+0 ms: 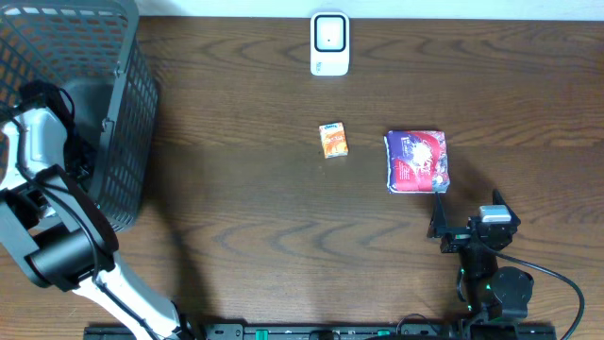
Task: Scan the item barcode
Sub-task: 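Return the left gripper to the basket and grasp the green wipes pack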
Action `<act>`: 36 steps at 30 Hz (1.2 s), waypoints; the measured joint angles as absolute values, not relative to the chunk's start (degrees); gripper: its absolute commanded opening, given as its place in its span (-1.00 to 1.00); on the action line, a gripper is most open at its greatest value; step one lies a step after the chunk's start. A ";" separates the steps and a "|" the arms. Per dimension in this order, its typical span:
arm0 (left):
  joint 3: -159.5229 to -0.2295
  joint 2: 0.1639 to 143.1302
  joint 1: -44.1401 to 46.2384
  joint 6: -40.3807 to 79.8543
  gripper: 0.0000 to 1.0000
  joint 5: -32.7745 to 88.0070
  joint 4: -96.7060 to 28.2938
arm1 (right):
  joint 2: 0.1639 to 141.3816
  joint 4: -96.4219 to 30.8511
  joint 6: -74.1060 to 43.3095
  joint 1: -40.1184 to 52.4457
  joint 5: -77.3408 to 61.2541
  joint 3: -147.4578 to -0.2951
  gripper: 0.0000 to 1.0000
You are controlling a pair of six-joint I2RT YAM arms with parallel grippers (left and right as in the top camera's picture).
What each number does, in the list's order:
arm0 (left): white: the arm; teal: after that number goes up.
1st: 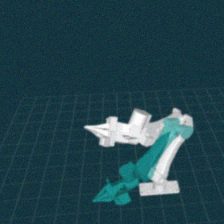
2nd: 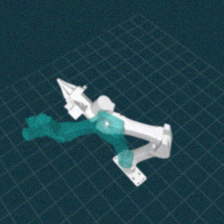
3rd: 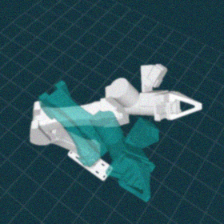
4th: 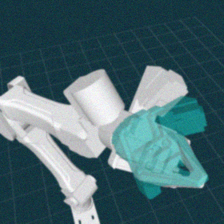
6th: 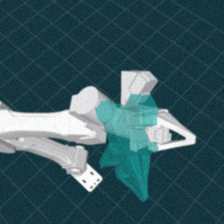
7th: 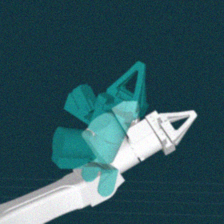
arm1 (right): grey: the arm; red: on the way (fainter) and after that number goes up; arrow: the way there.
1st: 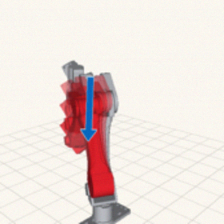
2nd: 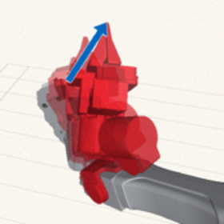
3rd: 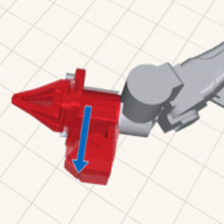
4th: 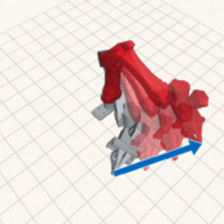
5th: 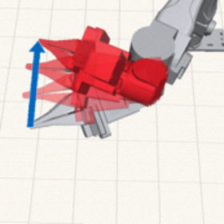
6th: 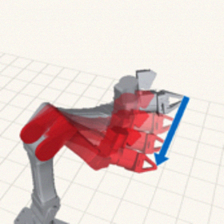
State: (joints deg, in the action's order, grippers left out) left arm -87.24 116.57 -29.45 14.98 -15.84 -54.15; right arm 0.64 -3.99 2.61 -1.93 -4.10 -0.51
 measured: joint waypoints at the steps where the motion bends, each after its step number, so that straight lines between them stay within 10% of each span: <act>1: -86.98 116.90 -29.36 14.96 0.25 -16.16 -54.15 | 0.64 -3.99 2.61 -1.93 -4.10 -0.51 0.98; 19: -85.49 117.19 -29.30 15.00 0.18 -24.34 -53.58 | 0.64 -3.99 2.61 -1.93 -4.10 -0.51 0.99; 28: -83.33 117.25 -29.19 15.18 -0.85 -25.54 -50.96 | 0.64 -3.99 2.61 -1.93 -4.10 -0.51 0.99; 36: -84.25 116.99 -28.71 14.98 -0.85 -25.54 -53.08 | 0.64 -3.99 2.61 -1.93 -4.10 -0.51 0.99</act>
State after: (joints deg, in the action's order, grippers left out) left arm -84.25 116.99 -28.71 14.98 -25.54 -53.08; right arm 0.64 -3.99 2.61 -1.93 -4.10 -0.51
